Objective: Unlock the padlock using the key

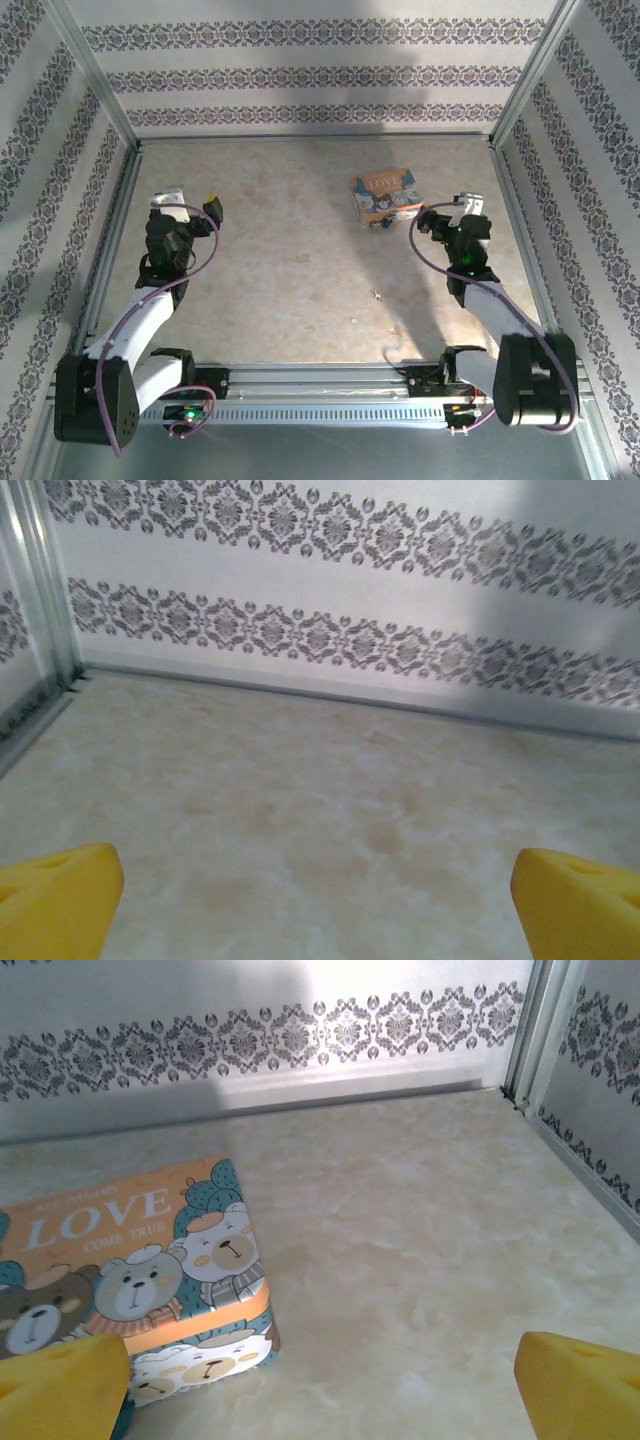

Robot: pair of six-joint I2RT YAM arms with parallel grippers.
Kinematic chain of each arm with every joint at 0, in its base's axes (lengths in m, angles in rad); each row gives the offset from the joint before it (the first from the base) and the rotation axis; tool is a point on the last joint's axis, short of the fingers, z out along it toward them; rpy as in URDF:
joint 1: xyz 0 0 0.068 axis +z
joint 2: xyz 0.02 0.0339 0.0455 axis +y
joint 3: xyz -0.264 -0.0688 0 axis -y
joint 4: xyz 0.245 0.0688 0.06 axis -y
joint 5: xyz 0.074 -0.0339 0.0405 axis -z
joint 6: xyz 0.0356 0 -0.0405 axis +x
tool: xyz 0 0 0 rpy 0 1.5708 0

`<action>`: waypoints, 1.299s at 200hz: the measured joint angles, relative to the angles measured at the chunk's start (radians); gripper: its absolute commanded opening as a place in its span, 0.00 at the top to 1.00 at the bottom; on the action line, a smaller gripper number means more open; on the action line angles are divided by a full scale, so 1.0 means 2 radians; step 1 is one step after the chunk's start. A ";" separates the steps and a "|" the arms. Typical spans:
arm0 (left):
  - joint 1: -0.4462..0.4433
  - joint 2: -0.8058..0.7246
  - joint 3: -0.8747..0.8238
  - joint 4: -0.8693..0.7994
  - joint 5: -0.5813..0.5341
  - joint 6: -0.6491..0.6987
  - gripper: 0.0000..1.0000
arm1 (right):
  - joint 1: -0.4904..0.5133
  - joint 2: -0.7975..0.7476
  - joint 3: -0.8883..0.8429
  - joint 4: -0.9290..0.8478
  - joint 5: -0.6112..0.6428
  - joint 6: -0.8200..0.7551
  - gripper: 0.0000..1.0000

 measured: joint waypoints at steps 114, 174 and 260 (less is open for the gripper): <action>-0.047 -0.094 0.030 -0.295 0.177 -0.193 0.00 | 0.042 -0.107 0.145 -0.491 -0.163 0.129 0.22; -0.173 -0.035 -0.018 -0.254 0.178 -0.270 0.00 | 0.205 -0.042 0.144 -0.567 -0.157 0.157 0.39; -0.204 0.016 -0.020 -0.187 0.142 -0.302 0.01 | 0.288 0.170 0.168 -0.579 -0.105 0.150 0.59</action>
